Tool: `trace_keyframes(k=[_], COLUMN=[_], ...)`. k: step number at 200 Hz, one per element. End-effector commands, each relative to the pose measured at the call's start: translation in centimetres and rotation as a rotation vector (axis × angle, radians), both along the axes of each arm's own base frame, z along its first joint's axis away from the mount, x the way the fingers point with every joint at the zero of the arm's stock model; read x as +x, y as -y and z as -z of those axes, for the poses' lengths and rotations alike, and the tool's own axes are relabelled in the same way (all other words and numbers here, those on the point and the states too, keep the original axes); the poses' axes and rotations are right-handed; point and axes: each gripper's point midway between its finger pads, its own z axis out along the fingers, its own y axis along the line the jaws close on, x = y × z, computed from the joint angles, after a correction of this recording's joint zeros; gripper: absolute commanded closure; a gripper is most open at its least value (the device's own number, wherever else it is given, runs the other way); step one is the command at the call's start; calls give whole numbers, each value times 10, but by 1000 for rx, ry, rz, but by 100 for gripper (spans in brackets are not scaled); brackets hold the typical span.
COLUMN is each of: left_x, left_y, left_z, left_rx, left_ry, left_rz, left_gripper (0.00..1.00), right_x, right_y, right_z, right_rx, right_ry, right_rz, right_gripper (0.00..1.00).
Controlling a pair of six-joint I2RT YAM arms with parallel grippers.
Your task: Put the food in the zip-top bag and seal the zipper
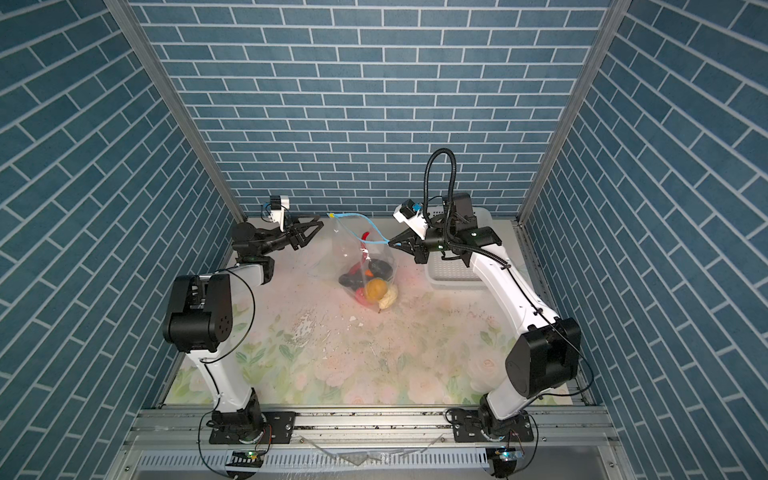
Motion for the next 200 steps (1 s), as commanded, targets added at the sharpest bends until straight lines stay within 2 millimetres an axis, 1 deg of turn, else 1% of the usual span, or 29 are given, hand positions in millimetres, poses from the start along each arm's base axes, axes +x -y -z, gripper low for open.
trace_keyframes(k=[1,42,81,162,185,200], left_x=[-15,-12,-7,-3,-5,-7], left_y=[8,19,29,45,46,46], left_z=[-15,-8,1,4,1,0], left_rx=[21,26,25,33,33,35], left_ry=[88,80,70,83,92,94], left_rz=[82,114,136,179,184,187], left_gripper=[42,39,38,37,41,46], right_x=[-2,1,1,0,2,3], right_y=[-3,-6,-7,-7,-7,-8], right_z=[-17,-17,-22,-23,-23,-22], right_rx=[27,39,43,40,39,37], right_ry=[70,42,41,29,27,20], right_rz=[-57,-69,-67,-71,-68,-68], right_gripper=[100,100,100,100,100,100])
